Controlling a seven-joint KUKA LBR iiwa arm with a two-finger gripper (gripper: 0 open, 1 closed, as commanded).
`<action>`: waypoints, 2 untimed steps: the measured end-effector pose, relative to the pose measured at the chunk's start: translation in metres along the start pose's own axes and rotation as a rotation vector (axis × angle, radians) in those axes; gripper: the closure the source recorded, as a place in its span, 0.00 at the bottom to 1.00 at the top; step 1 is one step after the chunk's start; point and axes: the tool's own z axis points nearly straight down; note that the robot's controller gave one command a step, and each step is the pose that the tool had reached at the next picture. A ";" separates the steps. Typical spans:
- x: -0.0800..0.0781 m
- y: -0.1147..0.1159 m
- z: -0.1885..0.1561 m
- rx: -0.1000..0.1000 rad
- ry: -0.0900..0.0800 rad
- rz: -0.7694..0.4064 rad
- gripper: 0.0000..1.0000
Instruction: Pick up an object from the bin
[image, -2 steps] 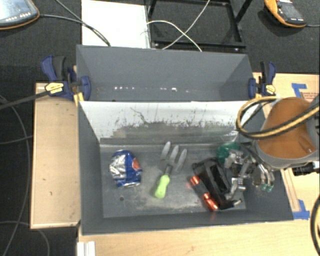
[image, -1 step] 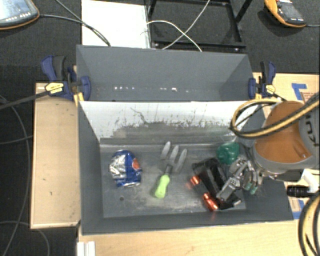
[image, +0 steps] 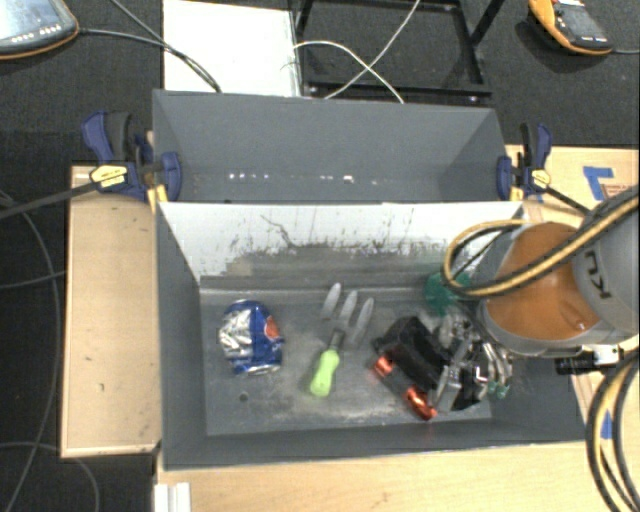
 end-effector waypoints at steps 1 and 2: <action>0.014 -0.001 -0.001 0.005 0.031 0.567 1.00; 0.014 -0.001 0.000 0.005 0.031 0.566 1.00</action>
Offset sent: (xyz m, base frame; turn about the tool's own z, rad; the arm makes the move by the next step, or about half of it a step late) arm 0.0000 0.0000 0.0000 0.0000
